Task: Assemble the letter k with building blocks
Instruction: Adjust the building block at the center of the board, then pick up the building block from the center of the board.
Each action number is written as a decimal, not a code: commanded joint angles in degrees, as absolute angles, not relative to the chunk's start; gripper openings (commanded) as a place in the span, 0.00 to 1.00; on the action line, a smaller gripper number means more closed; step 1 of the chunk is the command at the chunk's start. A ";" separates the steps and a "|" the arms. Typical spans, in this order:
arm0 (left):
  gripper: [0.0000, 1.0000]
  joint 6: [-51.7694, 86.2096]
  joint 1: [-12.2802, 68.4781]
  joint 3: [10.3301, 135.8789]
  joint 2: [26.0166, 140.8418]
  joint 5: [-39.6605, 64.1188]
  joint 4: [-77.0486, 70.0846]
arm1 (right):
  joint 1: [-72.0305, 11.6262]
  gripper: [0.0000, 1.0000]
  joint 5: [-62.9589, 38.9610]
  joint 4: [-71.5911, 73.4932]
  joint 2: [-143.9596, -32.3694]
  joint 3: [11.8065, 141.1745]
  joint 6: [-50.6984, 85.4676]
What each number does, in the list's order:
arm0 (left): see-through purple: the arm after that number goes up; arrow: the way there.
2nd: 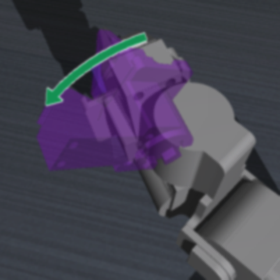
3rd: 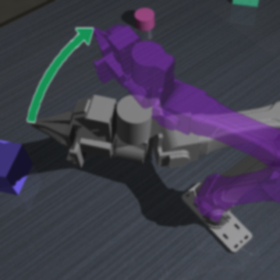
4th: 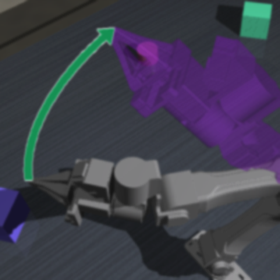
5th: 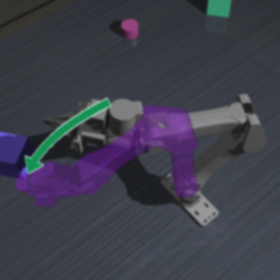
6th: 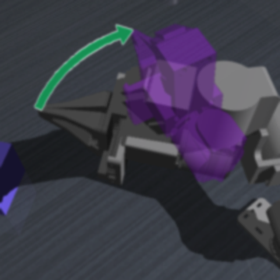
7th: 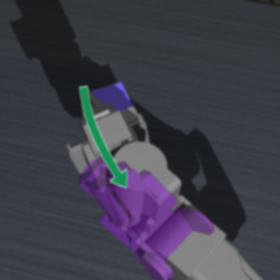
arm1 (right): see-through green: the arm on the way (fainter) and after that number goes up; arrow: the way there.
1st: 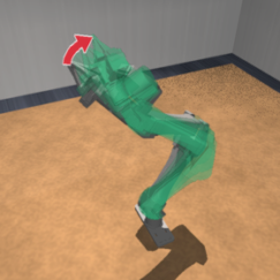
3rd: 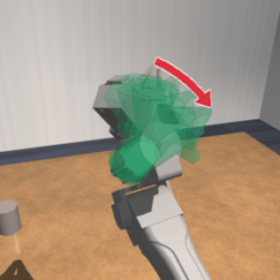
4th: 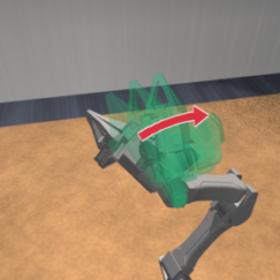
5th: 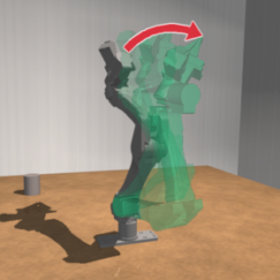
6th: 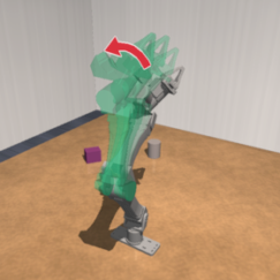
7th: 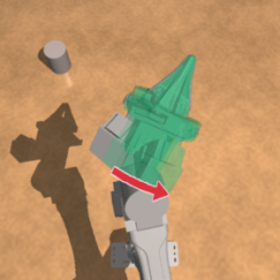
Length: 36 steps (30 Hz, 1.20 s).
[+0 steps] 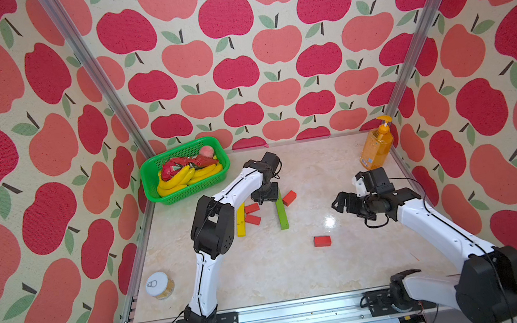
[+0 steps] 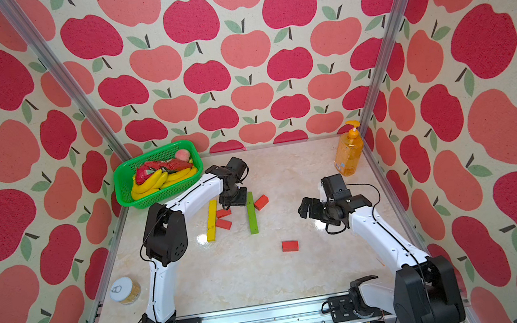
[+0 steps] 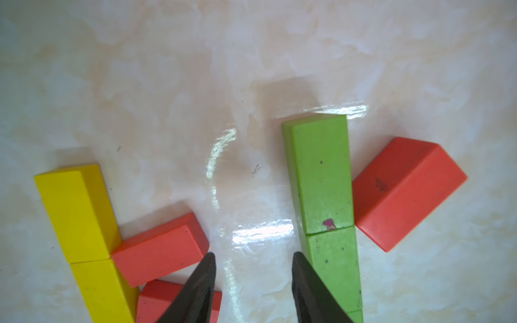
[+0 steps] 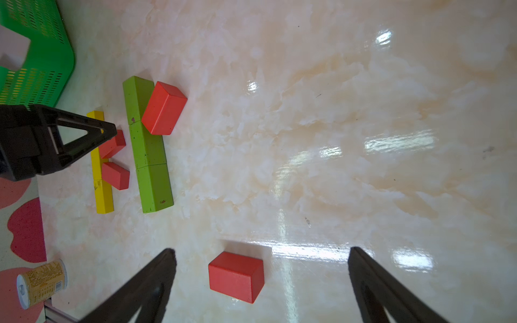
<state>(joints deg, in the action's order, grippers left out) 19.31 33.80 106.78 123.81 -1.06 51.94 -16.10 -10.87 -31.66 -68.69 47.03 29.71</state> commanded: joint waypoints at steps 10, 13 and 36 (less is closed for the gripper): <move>0.98 3.15 29.14 82.89 97.44 26.22 42.29 | -33.89 0.99 -5.44 -43.73 -80.93 62.12 8.85; 0.98 2.65 29.02 77.26 93.54 33.74 40.64 | -38.73 0.98 -3.30 -45.71 -83.03 63.49 5.00; 0.98 -4.92 28.96 65.13 82.77 44.01 47.81 | -43.29 0.90 7.04 -38.27 -81.60 52.12 -8.44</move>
<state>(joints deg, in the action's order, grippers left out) -2.74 29.06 65.93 84.05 44.38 45.69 -42.50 7.01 -39.79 -82.85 52.66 -6.59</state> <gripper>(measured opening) 0.977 0.910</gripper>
